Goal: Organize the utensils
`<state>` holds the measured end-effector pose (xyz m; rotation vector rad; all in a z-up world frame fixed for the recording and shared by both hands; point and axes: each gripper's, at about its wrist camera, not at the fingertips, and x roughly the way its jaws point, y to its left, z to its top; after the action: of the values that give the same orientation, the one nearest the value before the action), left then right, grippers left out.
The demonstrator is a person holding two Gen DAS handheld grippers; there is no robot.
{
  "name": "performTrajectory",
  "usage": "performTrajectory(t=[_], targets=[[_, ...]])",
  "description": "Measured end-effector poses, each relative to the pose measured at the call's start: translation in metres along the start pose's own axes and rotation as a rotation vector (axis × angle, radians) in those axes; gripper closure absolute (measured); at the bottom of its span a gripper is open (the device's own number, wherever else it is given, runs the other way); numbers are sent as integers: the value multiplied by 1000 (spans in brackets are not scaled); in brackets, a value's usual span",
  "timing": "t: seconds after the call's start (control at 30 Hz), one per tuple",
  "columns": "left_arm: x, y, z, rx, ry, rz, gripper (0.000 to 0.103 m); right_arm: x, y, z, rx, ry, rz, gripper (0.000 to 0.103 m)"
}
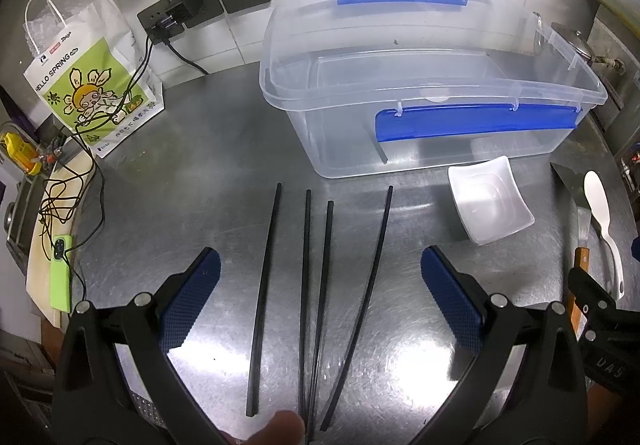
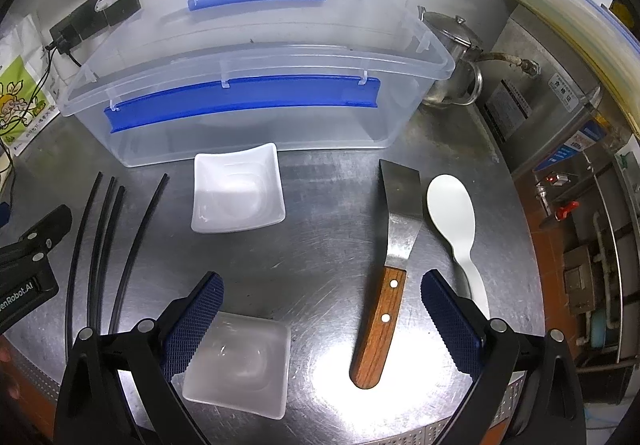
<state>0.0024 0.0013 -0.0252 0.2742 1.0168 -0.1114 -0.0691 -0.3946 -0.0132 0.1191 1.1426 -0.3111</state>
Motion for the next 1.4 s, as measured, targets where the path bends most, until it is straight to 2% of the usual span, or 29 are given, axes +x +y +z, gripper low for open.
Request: performTrajectory(t=[0.07, 0.1, 0.2, 0.27, 0.3, 0.33, 0.43, 0.47, 0.5, 0.53, 0.57, 0.6, 0.63, 0.67, 0.8, 0.93, 1.0, 1.03, 1.07, 1.1, 1.17, 1.27, 1.37, 1.4], targets=[[0, 1, 1, -8, -4, -29, 6, 1, -1, 0, -2, 7, 27, 5], [-1, 2, 2, -13, -4, -57, 6, 3, -3, -1, 1, 14, 84, 5], [-5, 10, 1, -49, -34, -199, 6, 7, -19, -12, 37, 31, 242, 5], [-5, 17, -3, -65, -57, -294, 6, 12, -31, -21, 77, 58, 289, 5], [-3, 21, -6, -67, -55, -374, 6, 16, -36, -26, 85, 79, 318, 5], [1, 22, -8, -68, -44, -423, 6, 22, -40, -34, 88, 115, 352, 5], [17, 19, -18, -50, 37, -558, 6, 27, -38, -46, 56, 158, 340, 5], [23, 17, -22, -51, 64, -594, 7, 27, -36, -49, 41, 168, 373, 9], [31, 15, -26, -69, 103, -623, 9, 26, -34, -51, 41, 172, 392, 24], [37, 12, -29, -74, 139, -644, 24, 28, -32, -53, 36, 189, 400, 56], [46, 7, -32, -65, 190, -674, 44, 31, -30, -53, 25, 223, 399, 76], [53, 3, -35, -54, 225, -699, 51, 38, -28, -55, 16, 266, 398, 77], [60, -5, -40, -35, 260, -741, 67, 45, -26, -57, 12, 301, 409, 79], [64, -11, -44, -15, 282, -754, 72, 47, -26, -57, 22, 312, 435, 79], [71, -44, -58, 96, 325, -800, 74, 55, -31, -54, 105, 330, 527, 78], [79, -66, -66, 106, 392, -833, 74, 70, -26, -49, 112, 357, 538, 76], [84, -73, -69, 100, 417, -832, 74, 76, -21, -48, 90, 381, 530, 83], [86, -76, -71, 99, 426, -816, 81, 79, -18, -47, 78, 393, 517, 95], [88, -78, -72, 107, 432, -788, 94, 81, -16, -47, 56, 397, 514, 95], [90, -81, -73, 107, 439, -756, 96, 81, -15, -46, 46, 396, 520, 95], [93, -83, -75, 76, 455, -752, 97, 83, -14, -43, 24, 406, 545, 96], [78, -88, -70, 80, 418, -719, 98, 76, -20, -35, 2, 389, 577, 96], [44, -87, -39, 53, 306, -717, 98, 46, -22, -3, -41, 280, 606, 97], [30, -85, -23, 54, 256, -720, 98, 25, -26, 18, -71, 202, 605, 97]])
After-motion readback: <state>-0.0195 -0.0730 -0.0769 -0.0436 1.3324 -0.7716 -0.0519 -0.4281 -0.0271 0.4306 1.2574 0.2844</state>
